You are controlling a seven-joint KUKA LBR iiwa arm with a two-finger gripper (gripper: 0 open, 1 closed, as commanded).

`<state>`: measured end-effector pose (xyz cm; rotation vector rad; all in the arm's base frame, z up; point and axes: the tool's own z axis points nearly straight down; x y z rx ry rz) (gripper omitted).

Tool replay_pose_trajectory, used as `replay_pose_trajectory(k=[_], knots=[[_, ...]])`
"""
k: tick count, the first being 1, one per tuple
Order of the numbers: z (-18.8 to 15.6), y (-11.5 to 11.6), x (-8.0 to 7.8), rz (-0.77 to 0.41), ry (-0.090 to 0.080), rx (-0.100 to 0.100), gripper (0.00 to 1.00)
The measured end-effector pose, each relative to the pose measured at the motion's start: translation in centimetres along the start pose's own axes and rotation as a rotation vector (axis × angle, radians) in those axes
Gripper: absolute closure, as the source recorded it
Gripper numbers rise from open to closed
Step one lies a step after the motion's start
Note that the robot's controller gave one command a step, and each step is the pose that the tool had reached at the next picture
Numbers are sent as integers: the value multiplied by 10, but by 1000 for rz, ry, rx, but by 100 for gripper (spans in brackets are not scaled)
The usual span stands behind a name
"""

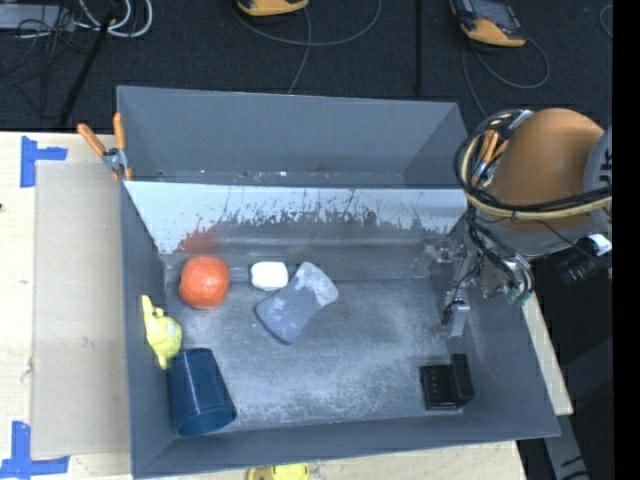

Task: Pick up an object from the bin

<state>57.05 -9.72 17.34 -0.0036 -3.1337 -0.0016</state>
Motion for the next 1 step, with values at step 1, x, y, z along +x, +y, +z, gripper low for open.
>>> replay_pose_trajectory(k=[1], knots=[[-5, 0, -2, -3, -8, 1, 0]])
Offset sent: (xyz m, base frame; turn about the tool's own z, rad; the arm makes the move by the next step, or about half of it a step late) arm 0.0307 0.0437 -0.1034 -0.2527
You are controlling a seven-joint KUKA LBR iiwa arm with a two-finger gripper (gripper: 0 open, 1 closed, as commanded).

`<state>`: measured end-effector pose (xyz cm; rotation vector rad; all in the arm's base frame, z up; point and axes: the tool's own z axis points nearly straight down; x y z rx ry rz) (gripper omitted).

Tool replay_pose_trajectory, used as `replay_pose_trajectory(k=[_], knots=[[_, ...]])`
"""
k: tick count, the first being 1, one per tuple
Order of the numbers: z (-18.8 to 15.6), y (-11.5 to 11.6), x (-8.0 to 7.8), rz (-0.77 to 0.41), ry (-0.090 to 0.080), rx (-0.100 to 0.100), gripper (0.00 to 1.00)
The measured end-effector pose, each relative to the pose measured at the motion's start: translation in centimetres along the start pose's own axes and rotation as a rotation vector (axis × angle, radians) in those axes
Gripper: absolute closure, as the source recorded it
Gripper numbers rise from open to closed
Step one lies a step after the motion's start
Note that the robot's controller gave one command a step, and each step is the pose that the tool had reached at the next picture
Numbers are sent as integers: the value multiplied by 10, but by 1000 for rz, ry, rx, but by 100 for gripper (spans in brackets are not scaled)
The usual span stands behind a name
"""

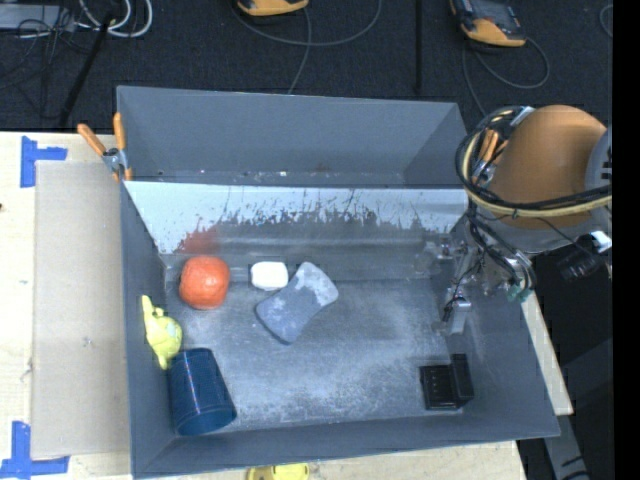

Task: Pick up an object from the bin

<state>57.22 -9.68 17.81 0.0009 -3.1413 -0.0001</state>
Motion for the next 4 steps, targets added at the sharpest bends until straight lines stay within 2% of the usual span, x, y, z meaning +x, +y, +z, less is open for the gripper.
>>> replay_pose_trajectory(k=[1, 2, 3, 4], knots=[[54, 21, -16, -126, -3, 1, 0], [58, 113, -23, -194, -1, 0, 0], [58, 143, -33, -183, -2, -2, 0], [108, 161, -47, -92, -5, 0, 0]])
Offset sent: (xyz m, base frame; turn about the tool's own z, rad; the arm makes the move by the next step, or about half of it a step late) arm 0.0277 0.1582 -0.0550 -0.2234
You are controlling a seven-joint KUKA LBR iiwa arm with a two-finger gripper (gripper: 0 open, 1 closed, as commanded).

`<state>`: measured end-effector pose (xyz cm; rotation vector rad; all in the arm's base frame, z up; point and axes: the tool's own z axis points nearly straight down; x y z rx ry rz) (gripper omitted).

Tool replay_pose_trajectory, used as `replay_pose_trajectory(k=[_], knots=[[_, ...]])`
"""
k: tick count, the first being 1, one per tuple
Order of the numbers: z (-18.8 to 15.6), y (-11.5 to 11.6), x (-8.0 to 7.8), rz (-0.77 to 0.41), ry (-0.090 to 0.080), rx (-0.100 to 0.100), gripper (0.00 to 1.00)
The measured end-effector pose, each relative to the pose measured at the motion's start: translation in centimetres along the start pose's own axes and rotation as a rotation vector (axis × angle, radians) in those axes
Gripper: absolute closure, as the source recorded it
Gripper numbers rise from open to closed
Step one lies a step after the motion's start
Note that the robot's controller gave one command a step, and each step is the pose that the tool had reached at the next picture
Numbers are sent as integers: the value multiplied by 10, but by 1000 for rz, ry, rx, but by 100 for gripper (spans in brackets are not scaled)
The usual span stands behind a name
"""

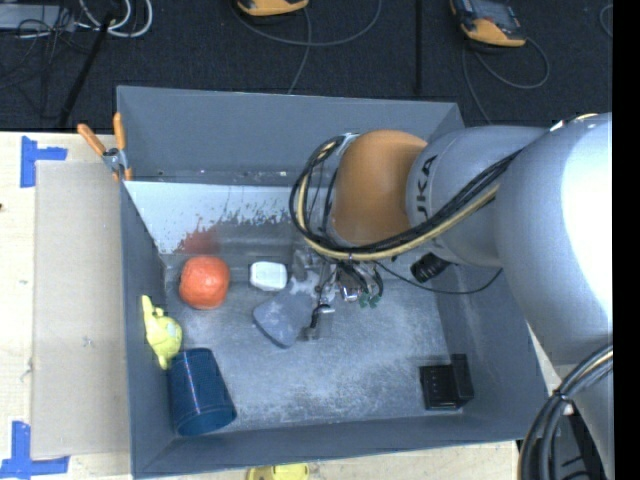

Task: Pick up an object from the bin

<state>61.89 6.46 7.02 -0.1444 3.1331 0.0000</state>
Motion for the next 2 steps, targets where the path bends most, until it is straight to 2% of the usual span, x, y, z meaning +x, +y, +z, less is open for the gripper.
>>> replay_pose_trajectory(k=[1, 2], knots=[[-5, -10, -3, 27, -11, -6, 100], [-5, -10, -3, 25, -11, -5, 100]])
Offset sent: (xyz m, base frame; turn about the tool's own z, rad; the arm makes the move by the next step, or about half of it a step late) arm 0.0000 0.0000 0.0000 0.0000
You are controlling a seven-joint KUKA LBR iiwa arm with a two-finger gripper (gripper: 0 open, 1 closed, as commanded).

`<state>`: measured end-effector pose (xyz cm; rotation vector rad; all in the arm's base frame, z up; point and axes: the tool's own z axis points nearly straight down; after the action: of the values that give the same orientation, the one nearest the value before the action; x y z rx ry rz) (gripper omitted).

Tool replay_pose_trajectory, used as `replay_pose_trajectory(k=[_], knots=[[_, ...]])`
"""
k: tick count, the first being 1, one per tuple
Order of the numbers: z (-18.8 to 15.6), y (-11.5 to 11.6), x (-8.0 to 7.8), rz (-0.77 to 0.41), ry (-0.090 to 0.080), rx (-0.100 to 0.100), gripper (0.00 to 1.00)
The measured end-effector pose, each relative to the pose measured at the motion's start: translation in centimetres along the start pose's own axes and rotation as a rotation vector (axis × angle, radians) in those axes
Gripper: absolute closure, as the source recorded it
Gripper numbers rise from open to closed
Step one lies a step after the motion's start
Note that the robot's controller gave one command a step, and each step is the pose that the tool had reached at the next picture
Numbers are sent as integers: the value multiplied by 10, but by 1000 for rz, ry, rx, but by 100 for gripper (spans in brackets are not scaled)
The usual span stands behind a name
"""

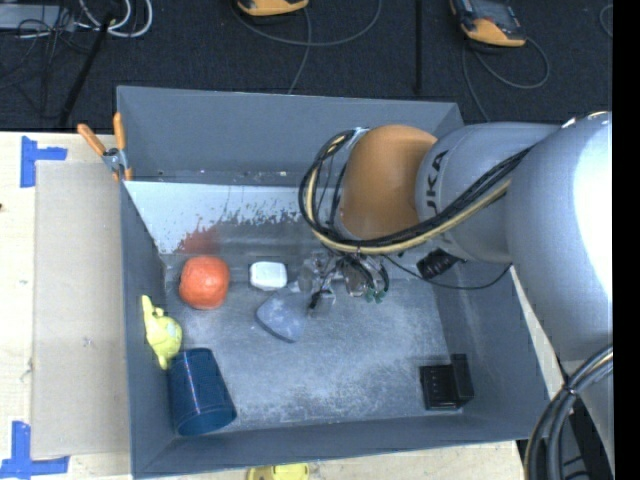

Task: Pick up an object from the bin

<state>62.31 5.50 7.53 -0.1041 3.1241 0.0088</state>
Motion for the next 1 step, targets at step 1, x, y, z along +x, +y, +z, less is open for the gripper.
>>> replay_pose_trajectory(k=[1], knots=[[-33, 0, -2, -3, 11, 4, 100]])
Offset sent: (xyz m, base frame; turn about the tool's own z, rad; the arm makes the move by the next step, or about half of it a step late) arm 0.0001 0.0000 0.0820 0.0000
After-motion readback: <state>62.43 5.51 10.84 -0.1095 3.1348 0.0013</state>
